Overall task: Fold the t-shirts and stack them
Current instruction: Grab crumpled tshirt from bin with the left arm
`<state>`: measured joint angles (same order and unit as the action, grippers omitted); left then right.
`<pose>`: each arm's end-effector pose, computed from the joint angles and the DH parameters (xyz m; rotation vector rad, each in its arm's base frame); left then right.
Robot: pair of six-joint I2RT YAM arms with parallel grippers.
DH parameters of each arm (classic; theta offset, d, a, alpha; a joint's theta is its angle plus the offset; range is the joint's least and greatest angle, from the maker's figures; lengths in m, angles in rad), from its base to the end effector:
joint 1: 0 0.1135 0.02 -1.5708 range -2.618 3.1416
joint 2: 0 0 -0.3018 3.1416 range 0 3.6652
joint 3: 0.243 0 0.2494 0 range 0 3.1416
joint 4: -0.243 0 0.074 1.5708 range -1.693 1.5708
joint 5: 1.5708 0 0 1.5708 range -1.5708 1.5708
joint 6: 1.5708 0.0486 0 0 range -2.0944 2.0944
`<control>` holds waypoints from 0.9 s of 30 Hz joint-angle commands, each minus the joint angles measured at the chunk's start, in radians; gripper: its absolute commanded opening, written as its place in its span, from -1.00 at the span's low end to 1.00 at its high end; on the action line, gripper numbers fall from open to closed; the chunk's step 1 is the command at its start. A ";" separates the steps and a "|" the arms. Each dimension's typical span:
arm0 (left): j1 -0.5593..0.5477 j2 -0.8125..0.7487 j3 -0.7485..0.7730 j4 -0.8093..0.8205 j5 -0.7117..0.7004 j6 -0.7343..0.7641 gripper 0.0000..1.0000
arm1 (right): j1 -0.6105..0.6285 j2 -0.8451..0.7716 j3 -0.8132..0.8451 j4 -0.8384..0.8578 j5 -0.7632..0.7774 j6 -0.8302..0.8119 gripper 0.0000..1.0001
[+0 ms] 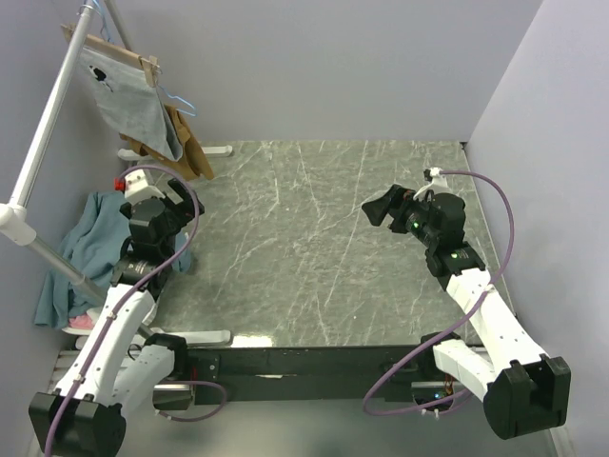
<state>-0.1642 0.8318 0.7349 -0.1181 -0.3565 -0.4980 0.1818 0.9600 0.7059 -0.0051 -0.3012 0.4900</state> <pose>0.1806 -0.0127 0.3474 -0.5430 1.6897 -0.1605 0.2066 0.0526 0.3271 0.0713 1.8820 0.7424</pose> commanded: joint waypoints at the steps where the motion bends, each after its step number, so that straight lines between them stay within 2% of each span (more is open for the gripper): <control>1: 0.000 -0.011 0.005 0.020 -0.001 -0.007 0.99 | 0.007 -0.015 0.037 -0.018 0.033 -0.005 0.99; 5: 0.002 -0.013 0.004 0.014 0.002 -0.028 0.99 | 0.007 -0.015 0.037 -0.021 0.034 -0.008 0.99; 11: 0.002 0.072 0.041 -0.061 -0.025 -0.045 0.99 | 0.007 -0.001 0.040 -0.032 0.030 -0.010 0.99; 15: 0.006 0.191 0.084 -0.155 -0.082 -0.111 0.99 | 0.008 -0.006 0.047 -0.062 0.050 -0.022 0.99; 16: 0.006 0.213 0.109 -0.217 -0.140 -0.134 0.99 | 0.007 -0.009 0.044 -0.059 0.053 -0.022 0.99; 21: 0.041 0.363 0.146 -0.331 -0.252 -0.250 0.99 | 0.007 -0.004 0.044 -0.055 0.047 -0.028 0.99; 27: 0.072 0.402 0.158 -0.396 -0.335 -0.323 0.99 | 0.007 0.008 0.033 -0.075 0.071 -0.057 0.99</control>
<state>-0.1032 1.2446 0.8474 -0.4397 -0.5838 -0.7429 0.1818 0.9600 0.7063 -0.0780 -0.2523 0.4641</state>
